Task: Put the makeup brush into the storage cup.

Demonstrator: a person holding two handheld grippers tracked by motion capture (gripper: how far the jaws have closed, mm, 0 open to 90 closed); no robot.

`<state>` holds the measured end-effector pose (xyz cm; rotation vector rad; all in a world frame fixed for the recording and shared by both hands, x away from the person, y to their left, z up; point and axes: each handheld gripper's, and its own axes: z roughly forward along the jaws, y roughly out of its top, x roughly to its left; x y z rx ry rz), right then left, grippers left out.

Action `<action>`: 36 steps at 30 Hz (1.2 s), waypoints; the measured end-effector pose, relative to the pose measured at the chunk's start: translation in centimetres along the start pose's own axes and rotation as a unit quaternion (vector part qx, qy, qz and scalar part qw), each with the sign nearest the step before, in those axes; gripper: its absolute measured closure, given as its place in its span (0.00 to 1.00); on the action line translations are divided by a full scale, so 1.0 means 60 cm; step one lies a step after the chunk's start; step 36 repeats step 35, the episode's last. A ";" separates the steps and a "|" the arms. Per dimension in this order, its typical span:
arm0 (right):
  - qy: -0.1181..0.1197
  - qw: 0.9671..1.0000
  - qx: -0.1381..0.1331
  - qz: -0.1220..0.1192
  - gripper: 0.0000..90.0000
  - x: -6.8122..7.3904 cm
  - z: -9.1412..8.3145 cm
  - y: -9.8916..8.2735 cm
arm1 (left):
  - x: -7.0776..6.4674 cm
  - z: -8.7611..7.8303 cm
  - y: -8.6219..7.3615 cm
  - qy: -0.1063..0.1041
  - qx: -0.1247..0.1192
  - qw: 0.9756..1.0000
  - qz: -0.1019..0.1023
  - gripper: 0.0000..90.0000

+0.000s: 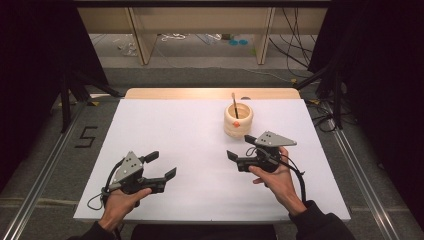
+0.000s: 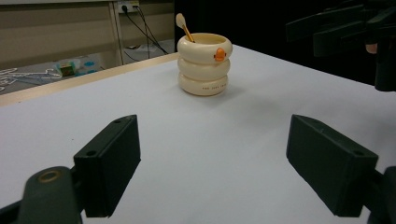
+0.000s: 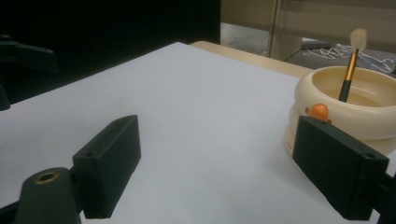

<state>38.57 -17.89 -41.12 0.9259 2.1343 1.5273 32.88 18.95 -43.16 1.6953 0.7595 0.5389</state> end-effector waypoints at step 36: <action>-0.011 1.000 0.007 0.003 0.18 0.012 -0.017 -0.017 | 0.000 0.001 0.001 -0.002 0.000 1.000 0.006 0.19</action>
